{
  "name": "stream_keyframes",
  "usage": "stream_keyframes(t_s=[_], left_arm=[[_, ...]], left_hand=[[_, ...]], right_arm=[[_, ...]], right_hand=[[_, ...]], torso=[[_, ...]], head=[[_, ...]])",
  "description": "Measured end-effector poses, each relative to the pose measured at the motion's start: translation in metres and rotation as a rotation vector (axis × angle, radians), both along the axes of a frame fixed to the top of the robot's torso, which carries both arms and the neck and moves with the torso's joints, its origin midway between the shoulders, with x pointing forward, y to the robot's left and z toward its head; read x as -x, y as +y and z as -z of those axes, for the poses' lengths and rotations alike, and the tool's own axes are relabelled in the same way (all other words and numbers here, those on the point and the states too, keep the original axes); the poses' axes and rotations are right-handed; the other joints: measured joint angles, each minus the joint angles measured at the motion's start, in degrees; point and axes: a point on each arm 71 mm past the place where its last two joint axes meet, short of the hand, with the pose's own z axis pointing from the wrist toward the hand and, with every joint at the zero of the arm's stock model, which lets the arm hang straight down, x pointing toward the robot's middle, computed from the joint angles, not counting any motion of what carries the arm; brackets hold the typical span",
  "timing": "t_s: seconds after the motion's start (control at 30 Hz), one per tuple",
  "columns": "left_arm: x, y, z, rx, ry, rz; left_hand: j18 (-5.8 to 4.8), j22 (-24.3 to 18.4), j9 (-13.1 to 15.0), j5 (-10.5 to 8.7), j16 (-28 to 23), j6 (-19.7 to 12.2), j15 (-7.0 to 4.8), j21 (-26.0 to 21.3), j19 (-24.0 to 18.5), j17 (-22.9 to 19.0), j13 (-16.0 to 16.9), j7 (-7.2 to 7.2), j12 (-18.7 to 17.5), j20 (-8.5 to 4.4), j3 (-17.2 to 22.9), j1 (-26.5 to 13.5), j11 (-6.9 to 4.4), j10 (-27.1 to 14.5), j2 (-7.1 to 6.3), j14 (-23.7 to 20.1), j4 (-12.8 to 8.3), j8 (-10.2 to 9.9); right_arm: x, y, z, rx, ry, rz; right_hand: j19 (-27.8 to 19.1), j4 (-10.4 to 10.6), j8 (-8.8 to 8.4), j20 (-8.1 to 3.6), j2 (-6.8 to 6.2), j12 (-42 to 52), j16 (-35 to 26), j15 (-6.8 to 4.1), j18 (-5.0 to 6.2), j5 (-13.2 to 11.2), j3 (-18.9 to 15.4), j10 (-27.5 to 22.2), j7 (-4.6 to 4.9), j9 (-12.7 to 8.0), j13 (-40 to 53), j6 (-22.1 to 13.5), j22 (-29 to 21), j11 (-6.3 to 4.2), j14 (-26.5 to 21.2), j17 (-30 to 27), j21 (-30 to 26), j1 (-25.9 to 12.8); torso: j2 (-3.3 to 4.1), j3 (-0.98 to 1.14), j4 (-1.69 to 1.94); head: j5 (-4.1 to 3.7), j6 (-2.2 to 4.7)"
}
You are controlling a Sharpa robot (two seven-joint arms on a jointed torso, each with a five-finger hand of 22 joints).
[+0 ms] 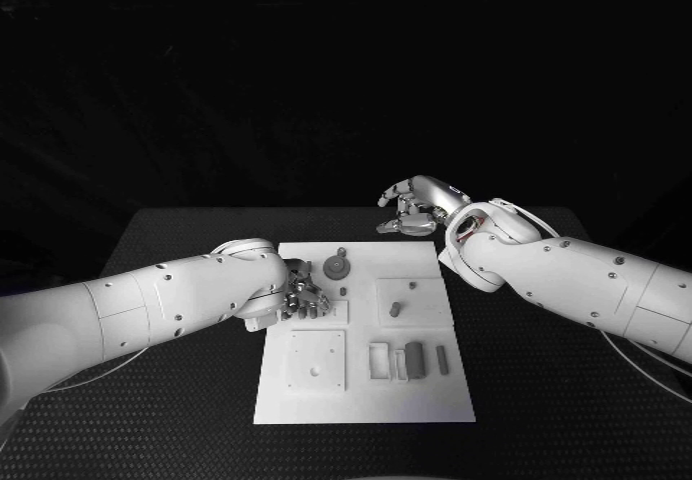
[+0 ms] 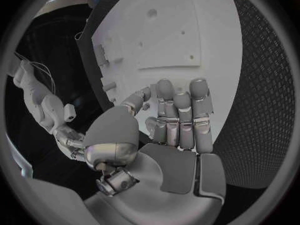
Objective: Assemble the parts on the task board
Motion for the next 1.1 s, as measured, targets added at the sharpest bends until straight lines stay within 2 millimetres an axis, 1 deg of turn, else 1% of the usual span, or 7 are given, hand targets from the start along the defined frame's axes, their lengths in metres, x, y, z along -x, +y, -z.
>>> stream_keyframes(t_s=[0.33,0.47,0.57,0.6,0.63,0.73,1.1], left_arm=[[-0.0007,-0.0009,0.0001,-0.002,-0.001,0.002],[-0.001,-0.0009,0.0,-0.003,-0.003,0.002],[-0.0014,-0.0008,-0.0002,-0.004,-0.006,0.002],[-0.0017,-0.0008,-0.0003,-0.005,-0.008,0.002],[-0.0021,-0.0008,-0.0005,-0.006,-0.01,0.003],[-0.0026,-0.0011,-0.0007,-0.008,-0.014,0.005],[-0.0036,-0.0023,-0.0012,-0.016,-0.026,0.014]], left_hand=[[0.0,0.0,0.2,0.0,0.2,0.0,-0.08,0.0,-0.1,-0.2,-0.1,0.0,0.0,0.11,0.0,0.0,-0.05,-0.1,-0.03,-0.1,0.0,-0.2],[0.0,0.0,0.4,-0.51,0.2,0.0,-0.05,0.0,-0.1,-0.4,-0.2,0.0,0.0,0.11,0.0,0.0,0.0,-0.3,-0.03,-0.1,0.0,-0.4],[0.0,0.0,0.6,-1.77,0.2,0.0,0.08,0.0,-0.3,-0.7,-0.3,0.0,0.0,-0.01,-0.1,0.0,0.07,-0.3,-0.03,-0.3,-0.1,-0.5],[0.01,0.0,0.9,-3.49,0.4,0.0,-0.06,0.0,-0.4,-0.9,-0.4,0.0,0.0,-0.02,0.0,0.0,-0.01,-0.4,-0.04,-0.5,-0.2,-0.8],[0.01,0.0,1.0,-4.42,0.5,0.0,-0.07,0.0,-0.4,-1.1,-0.4,0.0,0.1,-0.02,0.9,0.0,0.11,-0.6,-0.04,-0.5,-0.9,-0.9],[0.0,0.0,1.1,-5.12,0.6,0.0,-0.07,-0.2,-0.4,-1.2,-0.4,-0.01,0.2,-0.02,1.4,0.1,0.19,-0.6,-0.11,-0.5,-0.8,-0.9],[0.01,0.0,1.5,-6.31,0.6,-0.2,0.11,-0.2,-0.5,-1.7,-0.6,0.0,0.2,0.08,1.9,0.3,0.29,-0.9,-0.33,-0.7,-0.6,-1.3]], right_arm=[[-0.0001,-0.0002,0.0001,0.001,0.001,0.0],[-0.0001,-0.0003,0.0001,0.001,0.001,0.001],[-0.0001,-0.0003,0.0001,0.001,0.001,0.001],[-0.0001,-0.0004,0.0001,0.001,0.001,0.001],[-0.0002,-0.0005,0.0001,0.001,0.001,0.001],[-0.0001,-0.0006,0.0002,0.001,0.001,0.001],[-0.0001,-0.0008,0.0002,0.001,0.001,0.001]], right_hand=[[0.0,0.0,0.0,0.0,0.0,0.0,0.0,0.0,0.0,0.0,0.0,0.0,-0.03,0.0,-0.1,0.0,0.0,0.0,0.0,0.0,0.0,0.0],[0.0,0.0,0.0,0.0,0.0,0.0,0.0,0.0,0.0,0.0,0.0,0.0,-0.04,0.0,-0.1,0.0,0.0,0.0,0.0,0.0,0.0,0.0],[0.0,0.0,0.0,0.0,0.0,0.0,0.0,0.0,0.01,0.0,0.0,0.0,-0.06,0.0,-0.1,0.1,0.0,0.0,0.0,0.0,0.0,0.0],[0.0,0.0,0.0,0.0,0.0,0.0,0.0,0.0,0.01,0.0,0.0,0.0,-0.08,0.0,-0.1,0.1,0.0,0.0,0.0,0.0,0.0,0.0],[0.0,0.0,0.0,0.0,0.0,0.0,0.0,0.0,0.0,0.0,0.0,0.0,-0.09,0.0,-0.1,0.1,0.0,0.0,0.0,0.0,0.0,0.0],[0.0,0.0,0.0,0.0,0.0,0.0,0.0,0.0,0.01,0.0,0.0,0.0,-0.09,0.0,-0.1,0.1,0.0,0.0,0.0,0.0,0.0,0.0],[0.0,0.0,0.0,0.01,0.0,0.2,0.0,0.0,0.01,0.0,0.0,0.0,0.05,0.0,-0.1,-0.1,0.0,-0.01,0.0,0.0,0.0,0.0]], torso=[[0.02,0.0,-0.01],[0.03,0.0,-0.01],[0.03,0.04,-0.03],[0.03,0.03,-0.03],[0.03,0.05,-0.03],[0.03,0.07,-0.04],[0.03,0.1,-0.04]], head=[[-0.01,0.03],[-0.05,0.04],[-0.05,0.04],[-0.06,0.04],[-0.06,0.02],[-0.09,-0.05],[-0.13,-0.13]])
